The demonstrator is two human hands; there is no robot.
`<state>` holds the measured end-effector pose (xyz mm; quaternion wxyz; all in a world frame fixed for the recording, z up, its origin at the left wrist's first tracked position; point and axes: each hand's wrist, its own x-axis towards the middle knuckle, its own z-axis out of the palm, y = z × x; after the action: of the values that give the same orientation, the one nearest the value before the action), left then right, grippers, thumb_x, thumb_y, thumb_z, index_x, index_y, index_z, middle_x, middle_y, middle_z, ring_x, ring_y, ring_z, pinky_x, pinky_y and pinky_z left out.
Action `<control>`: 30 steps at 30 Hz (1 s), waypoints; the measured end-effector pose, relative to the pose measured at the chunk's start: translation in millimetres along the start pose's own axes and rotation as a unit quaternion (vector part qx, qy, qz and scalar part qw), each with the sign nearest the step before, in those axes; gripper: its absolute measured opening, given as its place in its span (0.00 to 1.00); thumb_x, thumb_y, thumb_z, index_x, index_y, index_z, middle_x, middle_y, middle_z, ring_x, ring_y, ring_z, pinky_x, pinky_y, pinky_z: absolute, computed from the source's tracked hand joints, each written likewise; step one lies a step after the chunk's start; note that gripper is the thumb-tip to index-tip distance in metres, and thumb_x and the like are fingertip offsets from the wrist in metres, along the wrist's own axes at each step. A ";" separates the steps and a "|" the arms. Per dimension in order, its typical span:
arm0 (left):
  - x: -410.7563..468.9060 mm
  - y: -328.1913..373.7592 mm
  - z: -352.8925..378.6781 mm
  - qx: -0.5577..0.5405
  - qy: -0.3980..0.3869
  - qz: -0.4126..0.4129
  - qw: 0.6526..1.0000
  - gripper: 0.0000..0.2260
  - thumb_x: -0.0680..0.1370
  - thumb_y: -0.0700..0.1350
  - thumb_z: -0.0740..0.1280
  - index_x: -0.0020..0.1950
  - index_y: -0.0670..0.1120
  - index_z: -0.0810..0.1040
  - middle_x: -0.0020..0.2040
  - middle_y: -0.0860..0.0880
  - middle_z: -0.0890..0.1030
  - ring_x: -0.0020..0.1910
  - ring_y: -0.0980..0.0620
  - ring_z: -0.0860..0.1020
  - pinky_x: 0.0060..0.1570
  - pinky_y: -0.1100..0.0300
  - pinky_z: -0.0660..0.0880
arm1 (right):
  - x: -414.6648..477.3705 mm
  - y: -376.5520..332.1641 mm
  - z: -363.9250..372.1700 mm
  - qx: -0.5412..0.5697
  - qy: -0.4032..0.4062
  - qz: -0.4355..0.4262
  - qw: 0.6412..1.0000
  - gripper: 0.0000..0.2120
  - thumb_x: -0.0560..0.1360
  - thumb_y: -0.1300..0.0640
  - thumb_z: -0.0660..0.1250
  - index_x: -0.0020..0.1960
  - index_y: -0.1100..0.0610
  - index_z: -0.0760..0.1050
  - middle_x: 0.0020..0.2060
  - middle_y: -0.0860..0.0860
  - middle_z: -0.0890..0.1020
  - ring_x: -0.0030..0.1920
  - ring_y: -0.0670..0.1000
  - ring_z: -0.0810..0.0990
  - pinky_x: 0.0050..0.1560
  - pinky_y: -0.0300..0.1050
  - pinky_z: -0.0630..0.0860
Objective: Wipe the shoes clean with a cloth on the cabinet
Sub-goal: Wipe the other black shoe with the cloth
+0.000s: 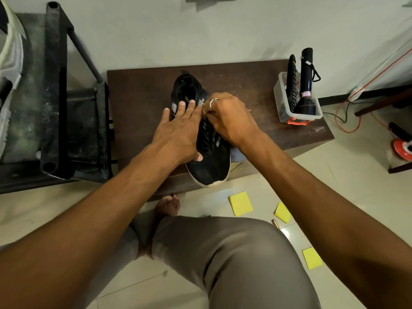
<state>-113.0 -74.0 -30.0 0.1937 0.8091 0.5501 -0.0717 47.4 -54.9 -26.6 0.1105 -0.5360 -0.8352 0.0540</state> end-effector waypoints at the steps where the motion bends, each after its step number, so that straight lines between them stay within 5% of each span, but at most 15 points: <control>1: -0.4 0.4 0.6 -0.001 -0.002 0.000 1.000 0.58 0.70 0.53 0.80 0.83 0.48 0.39 0.84 0.47 0.41 0.82 0.46 0.40 0.78 0.43 0.41 | -1.4 0.9 0.4 0.010 -0.004 0.005 1.000 0.05 0.78 0.62 0.68 0.45 0.57 0.82 0.46 0.53 0.81 0.46 0.54 0.80 0.44 0.54 0.80; 8: 0.1 -1.1 2.4 -0.004 0.004 0.005 1.000 0.59 0.70 0.54 0.80 0.83 0.48 0.37 0.84 0.47 0.40 0.82 0.46 0.40 0.78 0.43 0.41 | -51.1 4.9 -5.9 0.044 -0.117 0.031 0.992 0.05 0.79 0.58 0.71 0.52 0.55 0.85 0.51 0.51 0.83 0.50 0.51 0.81 0.51 0.46 0.80; 15: 0.7 -2.0 1.4 -0.002 0.003 0.019 1.000 0.58 0.70 0.54 0.80 0.83 0.48 0.39 0.84 0.47 0.40 0.82 0.46 0.40 0.79 0.44 0.41 | -12.5 5.8 3.4 0.015 -0.013 0.012 1.000 0.05 0.79 0.60 0.69 0.45 0.56 0.82 0.46 0.52 0.81 0.47 0.53 0.79 0.45 0.52 0.79; 21: 1.4 -4.8 1.3 -0.029 -0.001 0.029 0.999 0.57 0.72 0.56 0.78 0.83 0.49 0.38 0.84 0.48 0.39 0.82 0.47 0.38 0.78 0.43 0.39 | -22.5 2.6 1.8 0.089 -0.010 0.060 0.994 0.05 0.75 0.63 0.71 0.47 0.54 0.84 0.50 0.49 0.83 0.51 0.49 0.81 0.53 0.52 0.81; 25: 3.8 -2.2 12.1 -0.115 0.037 0.017 0.992 0.44 0.78 0.65 0.65 0.84 0.55 0.41 0.83 0.50 0.37 0.80 0.47 0.33 0.74 0.36 0.33 | -54.4 -7.9 -2.2 0.142 -0.041 0.119 0.982 0.06 0.75 0.64 0.72 0.48 0.57 0.86 0.49 0.51 0.84 0.49 0.49 0.82 0.53 0.50 0.81; 30: 5.4 -5.1 42.9 -0.062 0.176 0.024 0.982 0.28 0.84 0.61 0.51 0.83 0.56 0.50 0.84 0.48 0.39 0.81 0.41 0.35 0.74 0.33 0.36 | -82.9 -31.7 -7.4 0.193 -0.102 0.129 0.967 0.06 0.76 0.63 0.72 0.49 0.55 0.87 0.48 0.49 0.83 0.47 0.47 0.82 0.52 0.45 0.80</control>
<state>-111.4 -84.6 -72.3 0.1451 0.8086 0.5592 0.1110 54.4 -143.6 -23.3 0.1181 -0.5990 -0.7398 0.2827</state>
